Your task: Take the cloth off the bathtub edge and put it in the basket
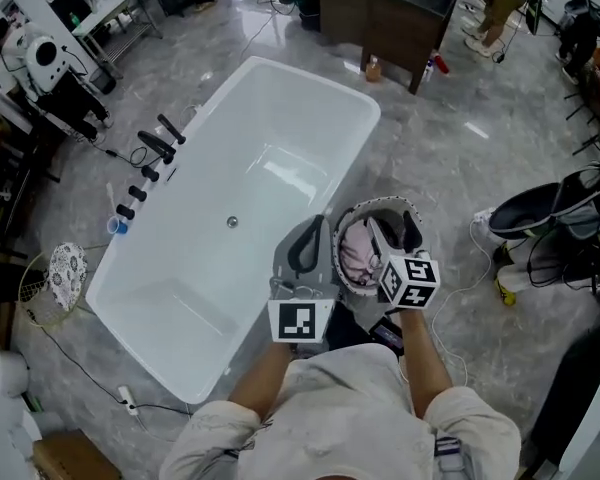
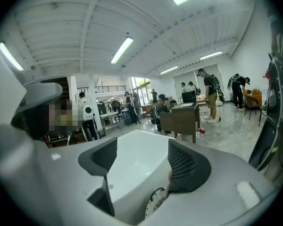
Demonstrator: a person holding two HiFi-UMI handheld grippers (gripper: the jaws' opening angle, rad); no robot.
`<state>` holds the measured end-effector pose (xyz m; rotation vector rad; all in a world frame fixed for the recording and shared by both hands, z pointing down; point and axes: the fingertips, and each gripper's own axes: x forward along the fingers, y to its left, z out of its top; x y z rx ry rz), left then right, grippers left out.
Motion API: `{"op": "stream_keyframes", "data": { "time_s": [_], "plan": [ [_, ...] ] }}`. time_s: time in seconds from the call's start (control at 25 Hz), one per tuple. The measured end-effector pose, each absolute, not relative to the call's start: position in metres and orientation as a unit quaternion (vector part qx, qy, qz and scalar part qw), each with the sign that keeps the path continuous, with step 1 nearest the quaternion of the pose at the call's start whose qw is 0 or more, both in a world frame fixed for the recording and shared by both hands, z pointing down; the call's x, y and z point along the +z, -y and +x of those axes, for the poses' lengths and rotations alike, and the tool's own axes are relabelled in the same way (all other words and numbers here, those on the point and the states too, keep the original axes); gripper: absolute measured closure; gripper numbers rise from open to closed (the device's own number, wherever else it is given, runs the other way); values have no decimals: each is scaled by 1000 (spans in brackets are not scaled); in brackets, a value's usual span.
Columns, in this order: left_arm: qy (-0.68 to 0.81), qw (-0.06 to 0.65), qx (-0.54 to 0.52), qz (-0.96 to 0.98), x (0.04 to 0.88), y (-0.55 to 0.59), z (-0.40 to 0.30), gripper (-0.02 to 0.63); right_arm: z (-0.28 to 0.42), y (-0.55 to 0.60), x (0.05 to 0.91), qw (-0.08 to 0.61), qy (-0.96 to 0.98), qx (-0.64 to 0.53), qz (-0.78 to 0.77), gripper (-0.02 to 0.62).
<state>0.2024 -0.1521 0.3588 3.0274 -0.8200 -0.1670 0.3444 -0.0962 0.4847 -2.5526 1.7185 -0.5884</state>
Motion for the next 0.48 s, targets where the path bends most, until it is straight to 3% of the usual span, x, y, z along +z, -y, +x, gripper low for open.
{"op": "stream_keyframes", "data": {
  "time_s": [0.2,0.48],
  "plan": [
    [291,-12,-60,955,345,159,174,604,325,103,421,12,-571,-113,-813,253],
    [359,-21,-71,930,335,175,110,606,270,137,400,8,-626,-86,-775,253]
  ]
}}
